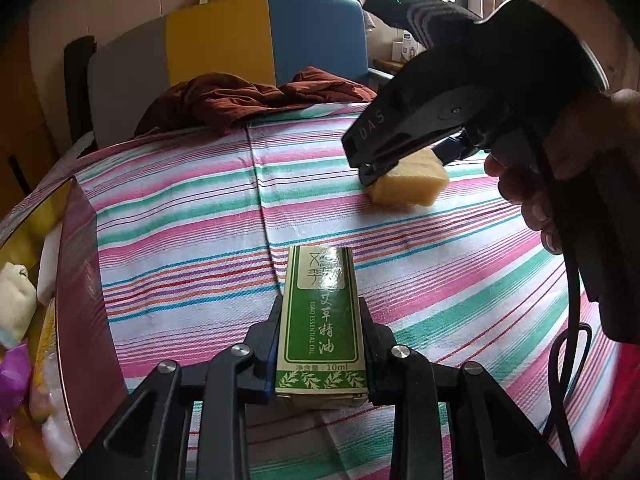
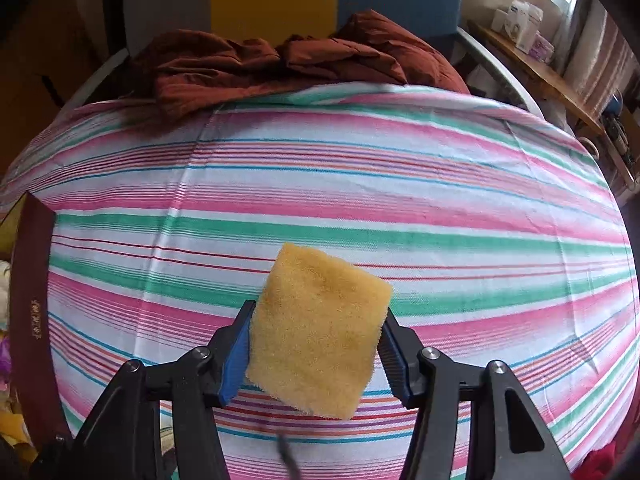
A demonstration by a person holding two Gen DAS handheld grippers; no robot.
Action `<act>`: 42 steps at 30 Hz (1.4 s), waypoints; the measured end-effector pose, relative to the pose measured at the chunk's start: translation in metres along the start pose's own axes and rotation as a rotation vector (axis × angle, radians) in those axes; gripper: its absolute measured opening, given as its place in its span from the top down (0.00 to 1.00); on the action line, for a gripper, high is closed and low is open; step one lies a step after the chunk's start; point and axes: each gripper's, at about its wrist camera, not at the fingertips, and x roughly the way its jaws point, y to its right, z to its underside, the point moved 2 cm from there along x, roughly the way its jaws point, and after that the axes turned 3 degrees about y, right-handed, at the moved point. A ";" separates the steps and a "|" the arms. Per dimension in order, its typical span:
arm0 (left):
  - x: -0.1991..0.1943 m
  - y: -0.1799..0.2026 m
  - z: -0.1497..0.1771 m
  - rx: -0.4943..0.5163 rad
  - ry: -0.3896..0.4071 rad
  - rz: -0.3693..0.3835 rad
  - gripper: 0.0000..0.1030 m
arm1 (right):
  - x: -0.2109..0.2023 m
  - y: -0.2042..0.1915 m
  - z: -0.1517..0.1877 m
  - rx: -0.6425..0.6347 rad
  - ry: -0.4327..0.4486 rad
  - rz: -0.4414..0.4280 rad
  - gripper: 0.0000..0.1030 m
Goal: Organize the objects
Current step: 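Carry the green box and yellow sponge over the gold tray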
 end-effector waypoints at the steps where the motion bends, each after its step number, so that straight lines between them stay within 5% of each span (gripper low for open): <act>1: -0.002 0.000 -0.001 0.003 -0.005 0.001 0.70 | -0.001 -0.003 0.000 -0.013 0.008 -0.006 0.44; 6: -0.019 0.004 -0.003 0.026 -0.001 0.014 0.70 | -0.001 -0.017 -0.005 -0.070 0.031 -0.023 0.45; 13: -0.075 0.000 -0.022 0.037 0.108 0.014 0.70 | 0.000 -0.049 0.009 -0.195 0.039 -0.010 0.45; 31: -0.147 -0.144 -0.001 -0.178 0.140 -0.267 0.70 | 0.003 -0.053 0.014 -0.173 0.050 0.043 0.45; 42: -0.164 -0.197 0.031 -0.281 0.131 -0.313 0.70 | -0.022 -0.089 0.032 -0.183 -0.015 0.018 0.46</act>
